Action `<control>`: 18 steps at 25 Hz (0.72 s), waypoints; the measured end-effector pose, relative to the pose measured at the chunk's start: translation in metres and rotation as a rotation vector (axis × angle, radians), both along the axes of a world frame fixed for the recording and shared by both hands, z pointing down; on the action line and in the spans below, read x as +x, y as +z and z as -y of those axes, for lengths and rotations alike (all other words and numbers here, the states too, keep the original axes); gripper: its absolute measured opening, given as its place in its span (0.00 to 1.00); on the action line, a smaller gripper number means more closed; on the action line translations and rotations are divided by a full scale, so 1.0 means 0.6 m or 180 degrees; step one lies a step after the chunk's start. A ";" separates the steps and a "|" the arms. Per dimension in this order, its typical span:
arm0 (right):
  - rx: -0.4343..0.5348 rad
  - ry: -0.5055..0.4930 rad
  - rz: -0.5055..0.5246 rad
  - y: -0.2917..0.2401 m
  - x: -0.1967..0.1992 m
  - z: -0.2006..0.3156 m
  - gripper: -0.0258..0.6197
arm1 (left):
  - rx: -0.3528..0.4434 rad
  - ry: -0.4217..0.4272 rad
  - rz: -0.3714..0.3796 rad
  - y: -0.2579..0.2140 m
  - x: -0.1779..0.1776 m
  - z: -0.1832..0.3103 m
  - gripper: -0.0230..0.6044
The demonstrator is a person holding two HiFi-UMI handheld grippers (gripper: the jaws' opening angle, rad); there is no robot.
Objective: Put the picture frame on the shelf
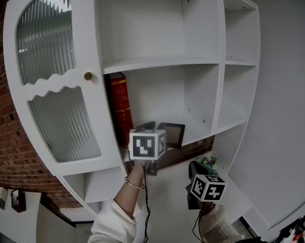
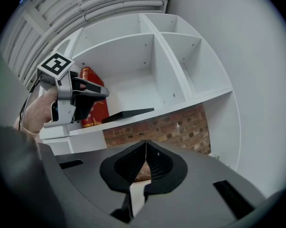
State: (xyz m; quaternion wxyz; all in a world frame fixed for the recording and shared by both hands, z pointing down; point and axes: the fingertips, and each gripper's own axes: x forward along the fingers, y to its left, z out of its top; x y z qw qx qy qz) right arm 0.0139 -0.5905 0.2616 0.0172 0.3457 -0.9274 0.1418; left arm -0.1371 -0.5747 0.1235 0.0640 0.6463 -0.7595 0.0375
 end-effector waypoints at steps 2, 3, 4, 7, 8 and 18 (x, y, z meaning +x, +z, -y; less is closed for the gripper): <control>0.0016 -0.0018 -0.0005 -0.002 -0.002 -0.013 0.08 | 0.0000 0.0013 -0.0047 0.005 0.004 -0.011 0.20; 0.0021 -0.0029 -0.0007 -0.002 -0.003 -0.020 0.08 | -0.0005 0.0020 -0.0069 0.010 0.007 -0.018 0.20; 0.0025 -0.0041 -0.0011 0.000 -0.003 -0.028 0.08 | -0.0012 0.0028 -0.0085 0.015 0.010 -0.024 0.20; 0.0042 -0.0076 -0.0033 0.010 -0.002 -0.049 0.08 | -0.0023 0.0052 -0.0111 0.033 0.020 -0.047 0.20; 0.0054 -0.0089 -0.0041 0.014 -0.002 -0.056 0.08 | -0.0012 0.0052 -0.0118 0.037 0.022 -0.055 0.20; -0.0058 -0.0189 -0.0126 0.089 0.001 -0.132 0.08 | -0.0049 0.0015 -0.0241 0.123 0.044 -0.142 0.20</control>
